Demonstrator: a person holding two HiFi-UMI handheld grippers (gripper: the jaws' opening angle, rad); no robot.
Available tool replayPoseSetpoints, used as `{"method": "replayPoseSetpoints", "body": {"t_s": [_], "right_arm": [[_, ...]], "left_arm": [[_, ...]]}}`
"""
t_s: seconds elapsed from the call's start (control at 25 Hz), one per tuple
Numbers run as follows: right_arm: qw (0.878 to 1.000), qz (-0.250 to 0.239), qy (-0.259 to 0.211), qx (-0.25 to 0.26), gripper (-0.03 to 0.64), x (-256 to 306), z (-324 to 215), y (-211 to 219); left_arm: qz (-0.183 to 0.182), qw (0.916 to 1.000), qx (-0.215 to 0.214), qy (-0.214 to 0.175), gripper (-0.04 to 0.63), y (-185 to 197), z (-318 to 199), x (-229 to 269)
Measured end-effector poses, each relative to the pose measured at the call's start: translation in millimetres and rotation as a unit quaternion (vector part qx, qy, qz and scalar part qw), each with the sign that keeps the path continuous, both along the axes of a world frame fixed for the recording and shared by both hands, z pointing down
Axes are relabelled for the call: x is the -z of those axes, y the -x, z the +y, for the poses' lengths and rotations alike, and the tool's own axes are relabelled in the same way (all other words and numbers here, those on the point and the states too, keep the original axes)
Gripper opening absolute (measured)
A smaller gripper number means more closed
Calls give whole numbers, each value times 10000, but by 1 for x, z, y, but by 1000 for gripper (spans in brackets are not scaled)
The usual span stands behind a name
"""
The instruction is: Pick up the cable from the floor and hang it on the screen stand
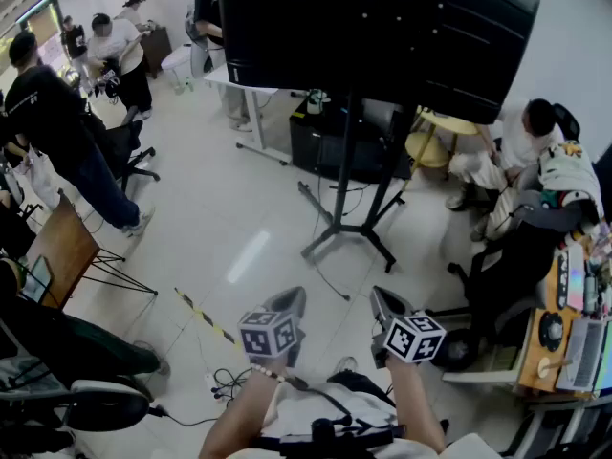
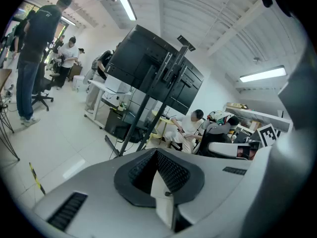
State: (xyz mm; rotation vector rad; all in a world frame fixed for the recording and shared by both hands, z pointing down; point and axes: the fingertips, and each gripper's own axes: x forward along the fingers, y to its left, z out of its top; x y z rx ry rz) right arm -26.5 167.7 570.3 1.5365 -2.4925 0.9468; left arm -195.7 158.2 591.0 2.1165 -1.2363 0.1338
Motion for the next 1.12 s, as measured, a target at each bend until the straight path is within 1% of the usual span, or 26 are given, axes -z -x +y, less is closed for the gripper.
{"method": "replayPoseSetpoints", "body": {"t_s": [0.16, 0.24, 0.36, 0.56, 0.72, 0.92, 1.04, 1.12], "right_arm": [[9999, -63, -42, 92, 12, 1, -3, -6], [9998, -67, -83, 145, 12, 3, -5, -10], [9996, -142, -125, 192, 12, 5, -7, -19], [9985, -262, -429, 231, 20, 16, -16, -43], [9974, -303, -534, 389, 21, 18, -29, -59], [9954, -366, -541, 695, 23, 13, -45, -71], [9951, -325, -439, 824, 25, 7, -61, -78], [9950, -332, -363, 870, 48, 1, -75, -79]], "left_arm": [[320, 9994, 33, 132, 0, -9, -4, -5], [362, 9992, 61, 170, 0, -15, -5, -8], [354, 9991, 109, 206, 0, -24, -7, -11], [291, 9992, 164, 201, 0, -46, -16, -15], [235, 9993, 233, 178, 0, -67, -26, -17], [197, 9987, 423, 218, 0, -85, -32, -22], [167, 9978, 585, 257, 0, -89, -43, -23], [150, 9974, 651, 279, 0, -90, -55, -23]]}}
